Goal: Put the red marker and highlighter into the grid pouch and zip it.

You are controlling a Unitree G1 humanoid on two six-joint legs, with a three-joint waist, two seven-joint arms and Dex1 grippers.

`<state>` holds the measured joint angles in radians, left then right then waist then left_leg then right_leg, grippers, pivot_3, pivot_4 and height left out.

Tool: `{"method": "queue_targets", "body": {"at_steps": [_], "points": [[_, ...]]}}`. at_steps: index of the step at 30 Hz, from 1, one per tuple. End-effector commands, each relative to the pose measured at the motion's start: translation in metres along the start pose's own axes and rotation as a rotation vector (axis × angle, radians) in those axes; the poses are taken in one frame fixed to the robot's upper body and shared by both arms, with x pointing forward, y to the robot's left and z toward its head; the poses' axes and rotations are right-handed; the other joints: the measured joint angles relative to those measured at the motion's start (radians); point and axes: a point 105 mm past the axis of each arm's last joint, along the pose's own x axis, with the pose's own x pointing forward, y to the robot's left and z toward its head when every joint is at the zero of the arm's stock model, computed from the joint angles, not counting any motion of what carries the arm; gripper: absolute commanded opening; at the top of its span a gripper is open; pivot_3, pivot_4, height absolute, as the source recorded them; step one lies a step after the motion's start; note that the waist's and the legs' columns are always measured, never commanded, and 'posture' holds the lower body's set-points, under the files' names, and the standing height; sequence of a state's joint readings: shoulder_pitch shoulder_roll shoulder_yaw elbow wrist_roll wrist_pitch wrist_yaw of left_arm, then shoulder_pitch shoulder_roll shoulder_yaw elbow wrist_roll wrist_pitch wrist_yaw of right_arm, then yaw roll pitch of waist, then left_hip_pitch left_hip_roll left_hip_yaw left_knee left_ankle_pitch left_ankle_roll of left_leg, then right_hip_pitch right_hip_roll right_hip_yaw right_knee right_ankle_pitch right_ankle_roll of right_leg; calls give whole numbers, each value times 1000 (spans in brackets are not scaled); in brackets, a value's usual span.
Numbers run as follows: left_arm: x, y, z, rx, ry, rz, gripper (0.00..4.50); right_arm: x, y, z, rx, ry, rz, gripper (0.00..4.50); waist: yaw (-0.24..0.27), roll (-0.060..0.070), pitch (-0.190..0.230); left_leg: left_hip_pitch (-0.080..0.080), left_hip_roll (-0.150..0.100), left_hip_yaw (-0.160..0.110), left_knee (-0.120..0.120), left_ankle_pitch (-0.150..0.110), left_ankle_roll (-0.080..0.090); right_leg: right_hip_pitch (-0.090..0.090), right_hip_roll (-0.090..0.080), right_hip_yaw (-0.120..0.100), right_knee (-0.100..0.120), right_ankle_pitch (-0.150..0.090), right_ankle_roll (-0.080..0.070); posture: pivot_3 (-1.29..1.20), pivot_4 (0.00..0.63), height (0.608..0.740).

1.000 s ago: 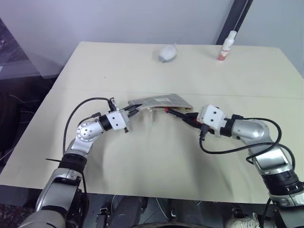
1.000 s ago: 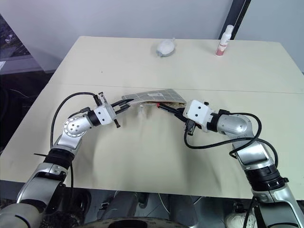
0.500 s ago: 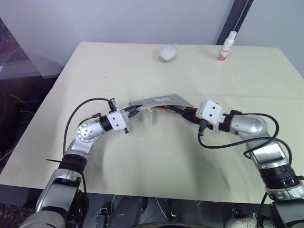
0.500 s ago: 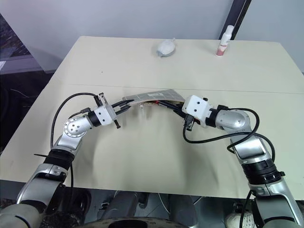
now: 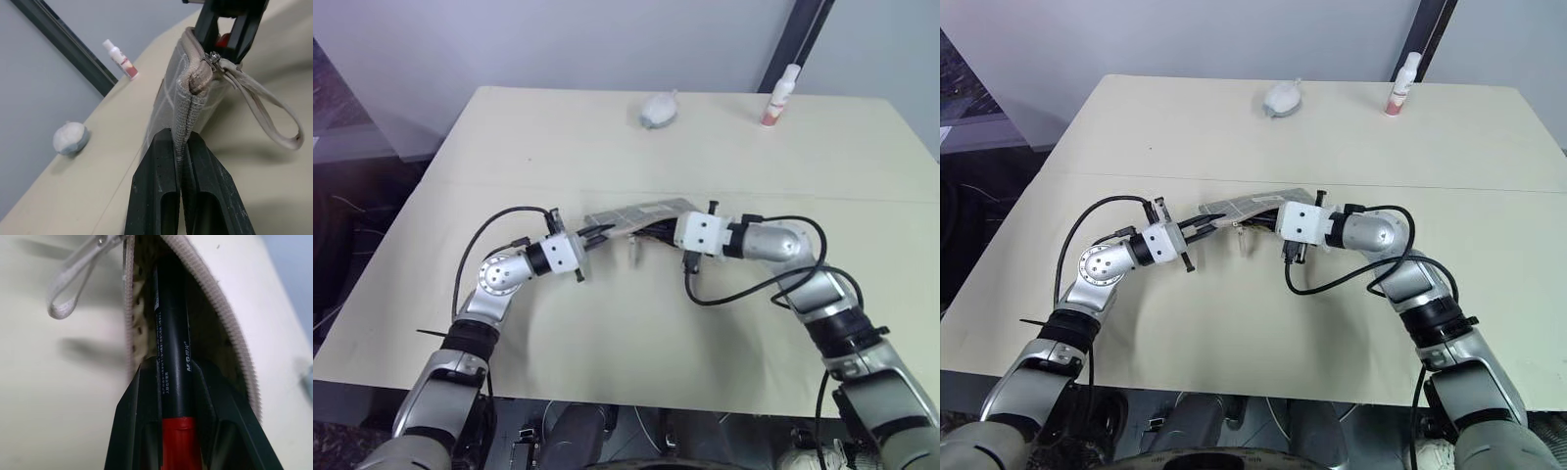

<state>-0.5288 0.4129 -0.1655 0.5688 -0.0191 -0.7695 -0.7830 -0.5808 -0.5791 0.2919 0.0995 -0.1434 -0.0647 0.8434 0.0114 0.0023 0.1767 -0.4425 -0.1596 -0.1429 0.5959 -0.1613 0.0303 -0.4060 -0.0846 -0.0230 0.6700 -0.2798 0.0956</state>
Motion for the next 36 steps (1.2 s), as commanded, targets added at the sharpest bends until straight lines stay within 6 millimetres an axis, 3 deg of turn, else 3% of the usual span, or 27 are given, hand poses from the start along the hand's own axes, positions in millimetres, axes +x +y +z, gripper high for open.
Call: {"method": "queue_targets", "body": {"at_steps": [1, 5, 10, 13, 14, 19, 24, 26, 28, 31, 34, 36], "points": [[7, 5, 16, 23, -65, -13, 0, 11, -2, 27, -117, -125, -16, 332, 0, 0, 0, 0, 0, 0, 0, 0, 0, 0, 0, 0, 0, 0, 0, 0, 150, 740], [6, 4, 14, 21, -57, -13, 0, 19, 14, 18, -173, -143, 15, 332, -1, 0, 0, 0, 0, 0, 0, 1, 0, 0, 1, 0, 0, 0, 0, 0, 150, 740], [4, 4, 13, 20, -50, -9, 0, 12, -4, 19, -129, -171, -68, 2767, -2, 0, 0, 0, 1, 0, 0, 2, -1, 0, 2, 1, 0, 1, -1, 0, 150, 740], [4, 4, 12, 16, -42, -3, 0, -8, -11, 17, -60, -198, -81, 4292, 3, 0, 0, 0, 1, 0, 0, 2, -1, 0, 2, 1, 1, 1, -1, 0, 150, 740], [3, 4, 12, 15, -40, -2, 0, -15, -9, 16, -9, -205, -67, 4457, 3, 0, 0, 0, 1, 0, 0, 2, -2, 0, 2, 1, 1, 1, -1, 0, 150, 740], [5, 1, 11, 3, -32, 0, 0, -46, 3, 14, 166, -193, 27, 4457, 1, 0, 0, 0, 1, 0, -1, 1, -1, 0, 2, 2, 0, 1, -1, 0, 150, 740], [7, 6, 7, 15, -6, 22, 0, -62, 0, 37, 392, -290, 4, 4457, -7, 0, 0, 0, 2, 0, -1, 1, -1, -2, 2, 2, 2, 1, -1, 0, 150, 740], [10, 5, 8, 15, -9, 22, 0, -63, 14, 44, 553, -321, 51, 4457, -5, 0, 0, 0, 3, 0, -2, 0, -2, -2, 3, 2, 2, 1, -2, 0, 150, 740], [13, 1, 8, 25, -11, 7, 0, -60, 36, 44, 707, -292, 120, 4457, -1, 0, 0, 0, 3, 0, -3, 0, -2, -2, 3, 2, 2, 1, -2, 0, 150, 740], [16, -2, 7, 43, -1, -9, 0, -43, 69, 26, 848, -175, 117, 4457, 1, 0, 0, 0, 3, 0, -3, 0, -1, -2, 3, 2, 0, 1, -2, 0, 150, 740], [17, -3, 7, 66, 3, -16, 0, -28, 75, 12, 971, -128, 34, 4457, -2, 0, 0, 0, 3, 1, -3, 0, -1, -2, 2, 2, 0, 1, -2, 0, 150, 740], [18, -1, 7, 78, 2, -11, 0, -9, 79, 14, 1050, -141, 12, 4457, -4, 0, 0, 0, 3, 2, -2, 0, -1, -2, 2, 4, 0, 1, -3, 0, 150, 740]]}}
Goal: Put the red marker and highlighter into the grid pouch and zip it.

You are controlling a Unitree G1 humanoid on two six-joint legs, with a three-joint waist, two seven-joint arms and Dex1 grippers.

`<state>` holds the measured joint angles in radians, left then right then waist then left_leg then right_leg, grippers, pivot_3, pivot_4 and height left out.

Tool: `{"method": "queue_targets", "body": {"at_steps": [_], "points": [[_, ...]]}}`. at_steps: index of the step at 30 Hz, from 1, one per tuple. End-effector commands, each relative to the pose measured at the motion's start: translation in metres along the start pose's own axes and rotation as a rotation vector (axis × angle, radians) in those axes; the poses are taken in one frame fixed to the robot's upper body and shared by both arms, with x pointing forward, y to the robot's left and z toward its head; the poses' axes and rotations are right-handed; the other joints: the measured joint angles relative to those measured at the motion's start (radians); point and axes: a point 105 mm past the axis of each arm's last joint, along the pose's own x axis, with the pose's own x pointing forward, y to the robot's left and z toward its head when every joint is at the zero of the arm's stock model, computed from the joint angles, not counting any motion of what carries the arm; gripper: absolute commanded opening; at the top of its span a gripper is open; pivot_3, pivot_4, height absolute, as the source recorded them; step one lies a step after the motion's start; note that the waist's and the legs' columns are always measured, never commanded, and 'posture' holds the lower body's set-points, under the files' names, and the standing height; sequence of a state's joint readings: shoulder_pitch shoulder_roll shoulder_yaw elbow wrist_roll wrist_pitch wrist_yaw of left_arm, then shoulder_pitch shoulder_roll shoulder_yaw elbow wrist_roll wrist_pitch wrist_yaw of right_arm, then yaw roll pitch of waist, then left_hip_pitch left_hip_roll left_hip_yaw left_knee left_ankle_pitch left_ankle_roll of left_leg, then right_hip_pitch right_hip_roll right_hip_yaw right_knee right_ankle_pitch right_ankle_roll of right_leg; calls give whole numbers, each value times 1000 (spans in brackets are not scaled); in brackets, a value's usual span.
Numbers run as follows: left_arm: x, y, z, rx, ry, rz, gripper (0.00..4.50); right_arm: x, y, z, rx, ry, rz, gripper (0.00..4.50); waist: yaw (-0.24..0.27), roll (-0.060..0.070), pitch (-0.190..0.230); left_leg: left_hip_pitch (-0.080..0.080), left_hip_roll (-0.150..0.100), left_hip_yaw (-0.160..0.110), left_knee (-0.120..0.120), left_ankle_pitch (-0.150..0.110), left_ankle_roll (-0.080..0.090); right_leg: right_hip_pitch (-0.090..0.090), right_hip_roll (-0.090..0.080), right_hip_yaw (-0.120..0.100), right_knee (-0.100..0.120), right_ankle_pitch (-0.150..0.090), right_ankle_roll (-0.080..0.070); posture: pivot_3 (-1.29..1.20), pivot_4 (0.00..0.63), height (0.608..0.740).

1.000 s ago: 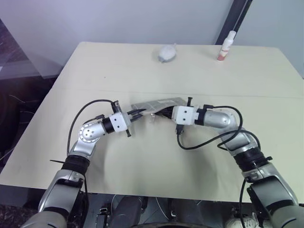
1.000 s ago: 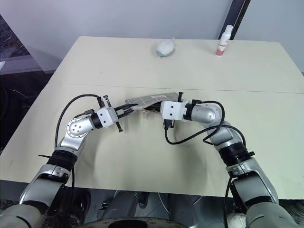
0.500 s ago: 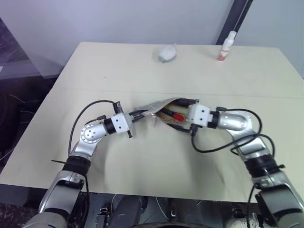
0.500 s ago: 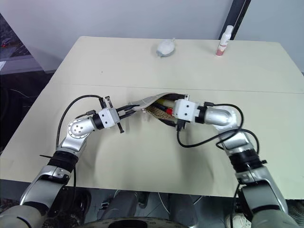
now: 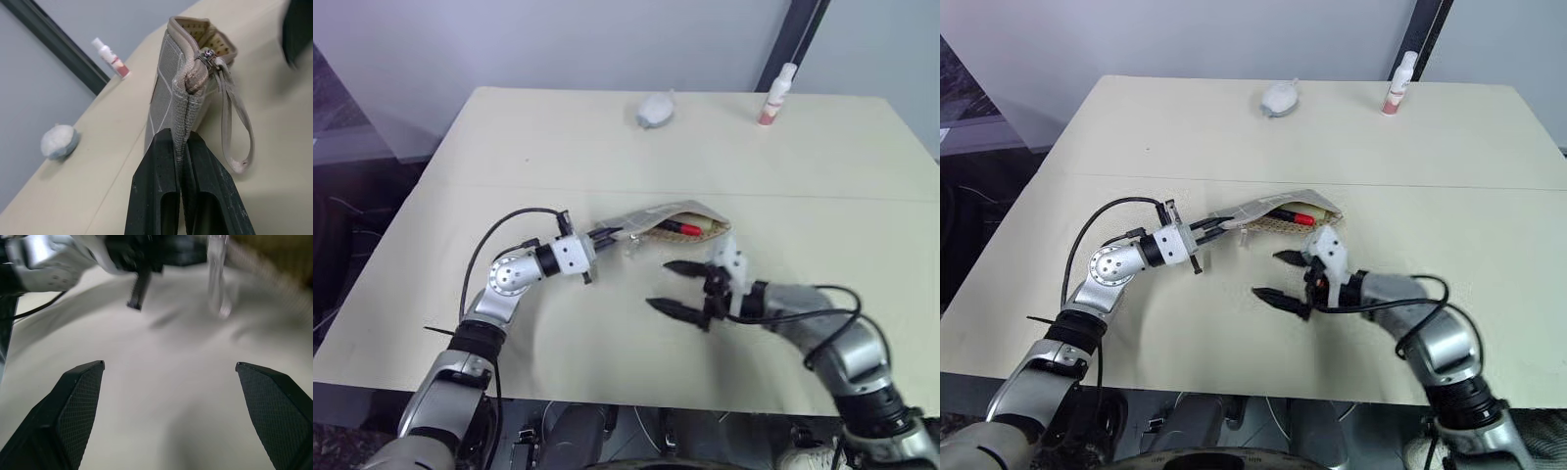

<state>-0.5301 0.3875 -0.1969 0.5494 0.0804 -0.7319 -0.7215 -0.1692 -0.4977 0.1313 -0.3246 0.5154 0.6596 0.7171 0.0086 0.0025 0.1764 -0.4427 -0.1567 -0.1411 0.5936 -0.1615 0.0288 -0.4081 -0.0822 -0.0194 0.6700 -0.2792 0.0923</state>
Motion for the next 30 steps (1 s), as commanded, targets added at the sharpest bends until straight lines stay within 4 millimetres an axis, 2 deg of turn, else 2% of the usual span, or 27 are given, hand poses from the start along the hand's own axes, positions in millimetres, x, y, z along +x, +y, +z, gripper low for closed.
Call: {"method": "queue_targets", "body": {"at_steps": [1, 5, 9, 12, 17, 19, 22, 24, 30], "points": [[5, 10, 10, 60, -35, 22, 0, 25, 0, 9, 54, -67, -44, 4457, -2, 0, 0, 0, 0, 0, 0, 0, 0, 0, 0, 0, 0, 0, 0, 0, 150, 740], [5, 8, 11, 71, -33, 4, 0, 48, -2, 25, 106, -146, -60, 4457, -1, 0, 0, 0, 0, 0, 0, 0, 0, -1, 1, 0, 0, 1, 0, 0, 150, 740], [3, 9, 10, 79, -30, 5, 0, 62, 2, 38, 125, -184, -20, 4457, 2, 0, 0, 0, -1, 0, 0, 0, 0, -1, 1, 0, 0, 1, 1, 0, 150, 740], [3, 10, 11, 83, -31, 11, 0, 65, 5, 43, 165, -207, 11, 3629, 2, 0, 0, 0, -1, 0, 0, 0, 0, -1, 1, 0, 0, 1, 1, 0, 150, 740], [1, 11, 11, 76, -29, 27, 0, 57, -3, 36, 148, -181, -19, 966, 1, 0, 0, 0, -1, 0, 0, 0, 0, -1, 1, 0, 0, 2, 0, 0, 150, 740], [-1, 12, 10, 78, -25, 28, 0, 48, -11, 33, 148, -173, -43, 56, 2, 0, 0, 0, -1, 0, 0, 0, 0, -1, 1, 0, 0, 2, 0, 0, 150, 740], [-5, 13, 7, 70, -13, 33, 0, 24, -35, 30, 105, -145, -129, 56, 2, 1, 0, 0, -1, 0, 0, 0, 0, -1, 1, 1, 0, 2, 0, 0, 150, 740], [-8, 15, 5, 56, -3, 38, 0, -2, -61, 22, 54, -90, -221, 56, 4, 1, 0, 0, -1, 0, 0, 0, 0, -1, 1, 1, 0, 2, 0, 0, 150, 740], [-11, 18, 1, 38, 8, 42, 0, -70, -116, 15, -38, 4, -424, 56, 2, 1, 0, 0, -1, 0, 0, 1, 1, 0, 1, 1, -1, 2, 0, 0, 150, 740]]}}
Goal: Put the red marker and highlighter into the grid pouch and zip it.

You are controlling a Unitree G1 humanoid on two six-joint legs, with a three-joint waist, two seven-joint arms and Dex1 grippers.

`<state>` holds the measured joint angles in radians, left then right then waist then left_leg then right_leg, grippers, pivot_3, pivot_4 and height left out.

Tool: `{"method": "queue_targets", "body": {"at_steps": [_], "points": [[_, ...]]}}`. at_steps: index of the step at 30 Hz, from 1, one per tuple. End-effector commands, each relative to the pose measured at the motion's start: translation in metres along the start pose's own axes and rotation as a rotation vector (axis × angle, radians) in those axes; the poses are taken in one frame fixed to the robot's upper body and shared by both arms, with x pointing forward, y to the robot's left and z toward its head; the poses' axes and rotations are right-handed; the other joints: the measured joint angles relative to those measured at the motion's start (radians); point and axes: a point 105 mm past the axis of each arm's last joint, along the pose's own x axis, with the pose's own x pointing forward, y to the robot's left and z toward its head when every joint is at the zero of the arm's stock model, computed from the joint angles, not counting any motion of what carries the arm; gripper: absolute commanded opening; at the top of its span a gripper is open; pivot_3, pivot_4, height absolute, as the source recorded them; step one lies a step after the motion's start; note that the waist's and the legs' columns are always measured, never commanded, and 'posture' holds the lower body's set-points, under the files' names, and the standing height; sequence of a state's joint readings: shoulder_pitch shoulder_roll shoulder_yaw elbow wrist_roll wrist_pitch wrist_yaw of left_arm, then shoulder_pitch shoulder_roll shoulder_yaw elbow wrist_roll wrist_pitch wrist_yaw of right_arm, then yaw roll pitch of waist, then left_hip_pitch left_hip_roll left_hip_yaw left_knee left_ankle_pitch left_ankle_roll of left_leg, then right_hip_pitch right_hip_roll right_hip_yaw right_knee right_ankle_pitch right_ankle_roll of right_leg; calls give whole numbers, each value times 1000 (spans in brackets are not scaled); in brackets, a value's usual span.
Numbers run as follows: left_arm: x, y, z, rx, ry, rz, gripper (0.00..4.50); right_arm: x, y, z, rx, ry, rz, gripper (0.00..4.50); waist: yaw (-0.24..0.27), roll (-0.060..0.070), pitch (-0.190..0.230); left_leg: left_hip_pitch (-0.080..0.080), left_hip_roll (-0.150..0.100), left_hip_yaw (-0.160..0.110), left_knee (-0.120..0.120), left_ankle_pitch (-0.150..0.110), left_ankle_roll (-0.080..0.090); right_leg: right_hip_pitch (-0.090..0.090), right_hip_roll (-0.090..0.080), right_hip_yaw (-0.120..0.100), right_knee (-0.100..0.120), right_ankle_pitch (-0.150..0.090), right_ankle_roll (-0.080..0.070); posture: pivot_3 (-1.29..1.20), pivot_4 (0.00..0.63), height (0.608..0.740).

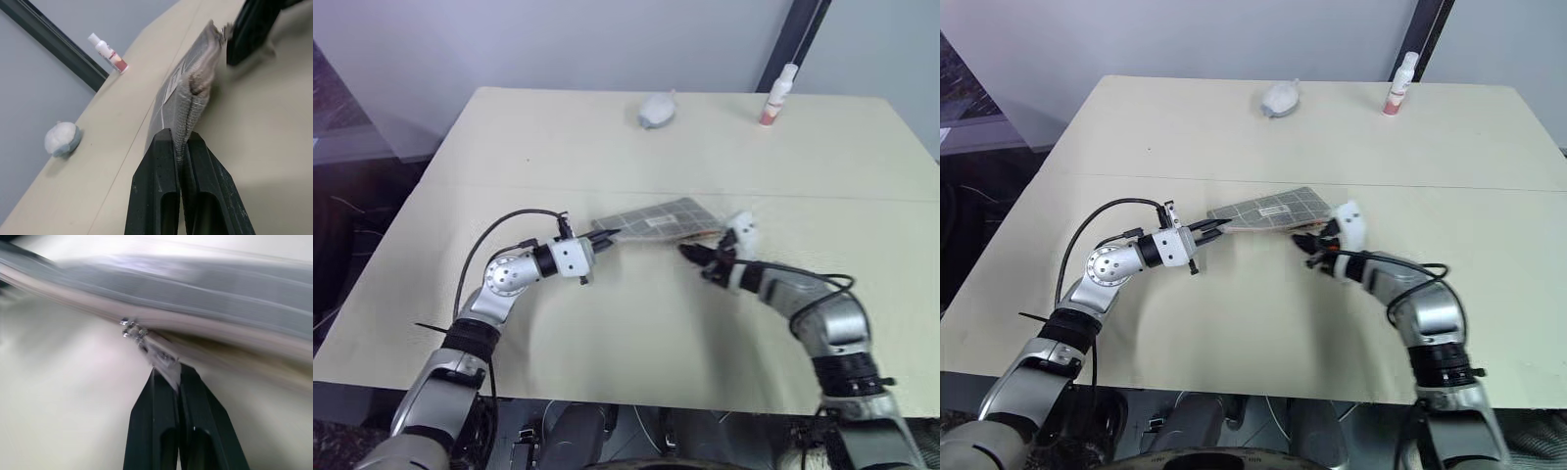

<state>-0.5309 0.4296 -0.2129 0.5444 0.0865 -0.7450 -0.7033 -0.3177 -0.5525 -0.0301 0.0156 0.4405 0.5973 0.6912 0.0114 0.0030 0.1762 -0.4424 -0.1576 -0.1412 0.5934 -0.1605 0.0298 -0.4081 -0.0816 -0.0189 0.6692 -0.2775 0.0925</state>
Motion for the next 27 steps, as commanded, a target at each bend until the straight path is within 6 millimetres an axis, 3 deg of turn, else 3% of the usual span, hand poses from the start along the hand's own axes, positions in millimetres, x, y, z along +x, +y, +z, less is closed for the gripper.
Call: {"method": "queue_targets", "body": {"at_steps": [1, 4, 9, 12, 16, 18, 19, 23, 27], "points": [[-5, 15, 1, -6, -9, 53, 0, -32, -45, 9, -93, -1, -140, 56, -1, 0, 0, 0, 0, 0, 0, 0, 0, 0, 0, 0, 0, 0, 0, 0, 150, 740], [-5, 16, 0, -28, -7, 58, 0, -44, -66, 3, -163, 48, -218, 56, -2, 0, 0, 0, 0, 0, 0, 0, 1, 1, 0, 0, 0, 0, 0, 0, 150, 740], [-2, 18, 2, -113, -33, 72, 0, -39, -57, 6, -171, 16, -181, 56, -5, 0, 0, 0, 0, 0, 0, 1, 1, 1, 0, 0, 1, 0, 0, 0, 150, 740], [-2, 18, 6, -168, -61, 61, 999, -37, -47, 11, -172, -20, -138, 919, -4, 0, 0, 0, 0, 0, 1, 1, 1, 1, 0, 0, 0, 0, 0, 0, 150, 740], [-8, 18, 9, -230, -67, 74, 3081, -56, -46, 15, -282, 13, -94, 3043, 0, 0, 0, 0, 0, 0, 1, 1, 1, 1, 0, 0, 0, 0, 0, 0, 150, 740], [-31, 25, 3, -322, -35, 148, 4100, -76, -36, 16, -304, 33, -4, 4065, 1, 1, 0, 0, 0, 0, 1, 0, 1, 1, 0, 0, -1, 0, 0, 0, 150, 740], [-40, 27, 1, -359, -22, 168, 4155, -83, -29, 17, -291, 32, 39, 4467, 0, 1, 0, -1, 0, 0, 1, 0, 1, 1, 0, 0, -1, 0, 0, 0, 150, 740], [-68, 33, -1, -458, 14, 242, 4155, -100, -2, 17, -292, 56, 176, 4467, -7, 2, 1, 0, 1, 0, 0, -1, 3, 0, 1, 1, -1, 0, 0, 0, 150, 740], [-90, 49, -15, -515, 93, 370, 4155, -101, 40, 26, -238, -21, 351, 4467, -5, 2, 0, 0, 3, 0, 0, -2, 1, 3, 2, 1, -1, -3, -4, 0, 150, 740]]}}
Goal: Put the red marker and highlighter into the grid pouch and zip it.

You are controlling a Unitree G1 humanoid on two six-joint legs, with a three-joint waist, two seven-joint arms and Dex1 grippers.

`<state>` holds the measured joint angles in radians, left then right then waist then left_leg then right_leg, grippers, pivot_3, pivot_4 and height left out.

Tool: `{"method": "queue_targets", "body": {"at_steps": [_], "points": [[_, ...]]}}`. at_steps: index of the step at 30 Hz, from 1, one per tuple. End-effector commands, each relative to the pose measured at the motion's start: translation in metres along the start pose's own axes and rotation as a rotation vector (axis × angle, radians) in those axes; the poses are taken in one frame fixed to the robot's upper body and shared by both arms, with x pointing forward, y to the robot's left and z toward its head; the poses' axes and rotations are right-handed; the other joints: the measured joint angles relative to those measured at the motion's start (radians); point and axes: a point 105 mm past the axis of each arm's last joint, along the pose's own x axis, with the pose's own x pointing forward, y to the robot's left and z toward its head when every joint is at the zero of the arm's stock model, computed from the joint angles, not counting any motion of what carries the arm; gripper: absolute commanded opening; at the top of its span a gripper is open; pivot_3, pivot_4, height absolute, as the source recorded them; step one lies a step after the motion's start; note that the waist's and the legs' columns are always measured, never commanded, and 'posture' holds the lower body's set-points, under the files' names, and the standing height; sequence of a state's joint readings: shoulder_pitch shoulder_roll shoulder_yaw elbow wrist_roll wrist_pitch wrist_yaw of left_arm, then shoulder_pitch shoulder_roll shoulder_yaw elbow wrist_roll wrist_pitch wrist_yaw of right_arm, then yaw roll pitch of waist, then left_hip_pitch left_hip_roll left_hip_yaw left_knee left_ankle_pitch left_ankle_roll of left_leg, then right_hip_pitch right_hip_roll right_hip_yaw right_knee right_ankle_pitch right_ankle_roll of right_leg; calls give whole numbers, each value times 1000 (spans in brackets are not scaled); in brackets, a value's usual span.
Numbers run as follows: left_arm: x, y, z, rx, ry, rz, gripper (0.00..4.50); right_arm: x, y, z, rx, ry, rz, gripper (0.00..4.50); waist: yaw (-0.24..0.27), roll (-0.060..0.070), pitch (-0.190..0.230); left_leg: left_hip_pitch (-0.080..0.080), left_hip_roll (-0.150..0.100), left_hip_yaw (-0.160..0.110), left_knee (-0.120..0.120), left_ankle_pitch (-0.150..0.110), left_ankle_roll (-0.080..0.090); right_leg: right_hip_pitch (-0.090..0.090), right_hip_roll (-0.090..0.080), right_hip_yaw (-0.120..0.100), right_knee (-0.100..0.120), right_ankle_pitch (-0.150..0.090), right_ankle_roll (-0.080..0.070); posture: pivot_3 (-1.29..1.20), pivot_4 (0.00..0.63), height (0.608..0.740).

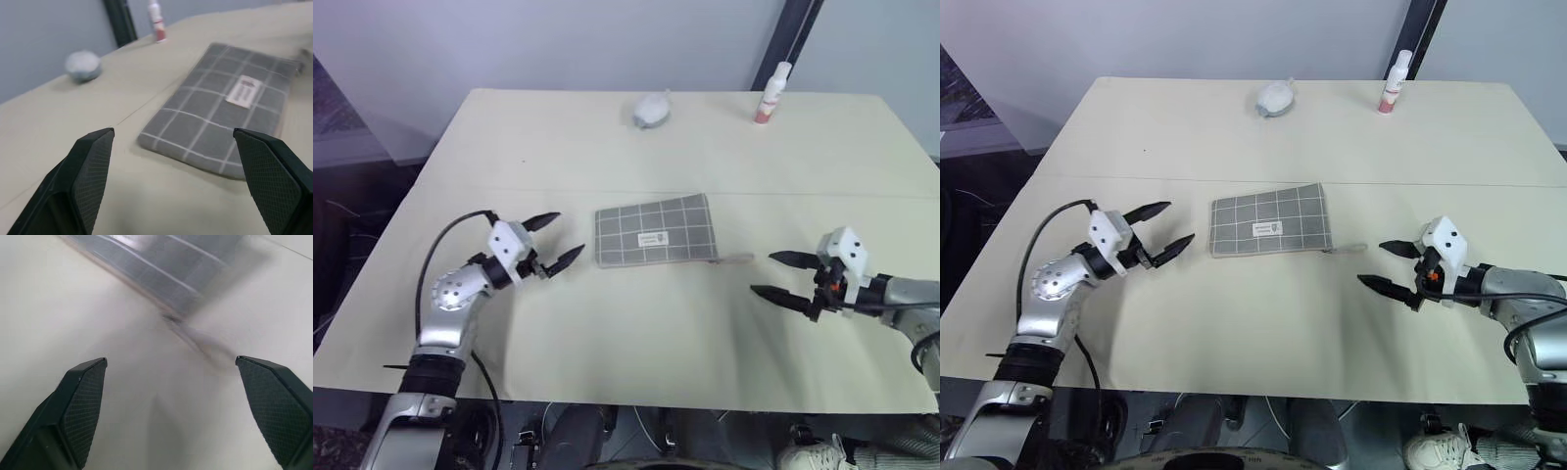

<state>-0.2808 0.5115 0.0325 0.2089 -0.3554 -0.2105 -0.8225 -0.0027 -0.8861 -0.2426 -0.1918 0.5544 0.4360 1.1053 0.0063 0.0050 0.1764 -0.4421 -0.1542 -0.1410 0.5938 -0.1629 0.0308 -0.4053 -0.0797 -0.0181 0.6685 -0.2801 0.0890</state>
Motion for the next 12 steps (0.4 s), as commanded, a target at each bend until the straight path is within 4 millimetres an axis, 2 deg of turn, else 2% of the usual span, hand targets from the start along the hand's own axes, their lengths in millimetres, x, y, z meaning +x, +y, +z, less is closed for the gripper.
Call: {"method": "queue_targets", "body": {"at_steps": [1, 5, 9, 12], "points": [[-12, 29, 9, -10, -6, 136, 4155, 6, 27, 26, -10, -102, 120, 4467, 0, 0, 0, 0, 0, 0, 0, 0, 0, 0, 0, 0, 0, -1, 1, 0, 150, 740], [-23, 59, 2, -27, 44, 279, 4155, 27, 42, 9, -46, -69, 136, 4467, 3, -1, 0, 0, 0, 1, 0, 0, 0, -1, 0, 1, 0, -3, 3, 0, 150, 740], [-34, 64, -10, -15, 98, 274, 4155, 53, 56, -10, -31, -77, 123, 4467, 6, -1, 0, -1, -1, 2, -3, 0, 0, -3, -1, 2, -4, 0, -1, 0, 150, 740], [-36, 60, -10, -12, 86, 252, 4155, 55, 53, -11, -39, -75, 111, 4467, 6, -1, 0, -1, -2, 3, -3, -1, 1, -3, -2, 3, -4, 0, 0, 0, 150, 740]]}}
